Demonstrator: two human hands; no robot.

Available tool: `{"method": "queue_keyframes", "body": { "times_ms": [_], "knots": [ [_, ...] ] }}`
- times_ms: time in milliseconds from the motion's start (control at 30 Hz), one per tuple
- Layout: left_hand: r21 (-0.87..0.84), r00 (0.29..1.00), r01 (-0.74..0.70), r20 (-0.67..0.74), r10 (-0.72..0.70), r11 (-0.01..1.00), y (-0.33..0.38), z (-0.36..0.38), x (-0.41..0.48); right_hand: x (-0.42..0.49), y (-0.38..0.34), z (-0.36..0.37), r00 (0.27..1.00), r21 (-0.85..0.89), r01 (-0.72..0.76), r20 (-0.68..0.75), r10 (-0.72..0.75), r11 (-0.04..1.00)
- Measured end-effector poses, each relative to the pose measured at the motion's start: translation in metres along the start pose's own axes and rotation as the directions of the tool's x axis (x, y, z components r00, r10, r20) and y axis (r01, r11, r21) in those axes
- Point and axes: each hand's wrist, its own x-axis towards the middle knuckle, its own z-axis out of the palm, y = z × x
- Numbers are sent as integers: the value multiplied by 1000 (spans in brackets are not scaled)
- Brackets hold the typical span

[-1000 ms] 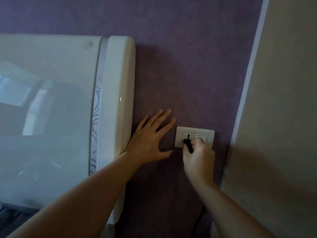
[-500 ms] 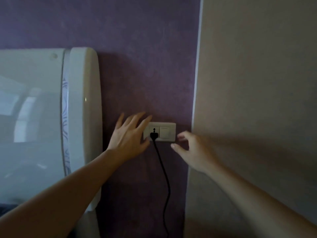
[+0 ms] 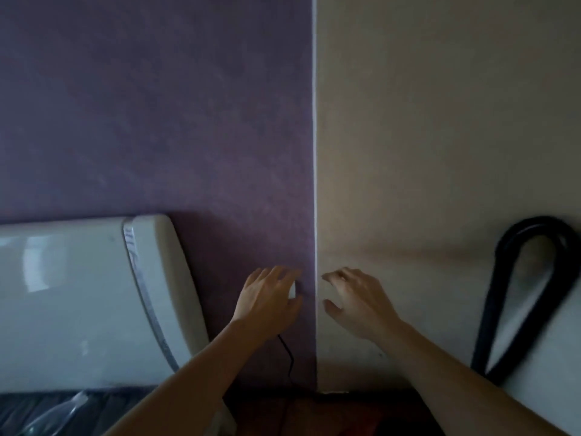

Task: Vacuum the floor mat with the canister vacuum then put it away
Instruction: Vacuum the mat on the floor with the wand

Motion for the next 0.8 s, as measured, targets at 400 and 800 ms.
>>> {"method": "queue_keyframes", "body": {
  "times_ms": [400,800],
  "knots": [
    [-167,975,-130,155,157,977,95,-183,-33,-111,-37,-173,978,37,-205,-23,206,978],
    [-218,931,-263,198,307,940,189,-133,5,-169,70,-183,921,89,-381,-54,386,920]
  ]
}}
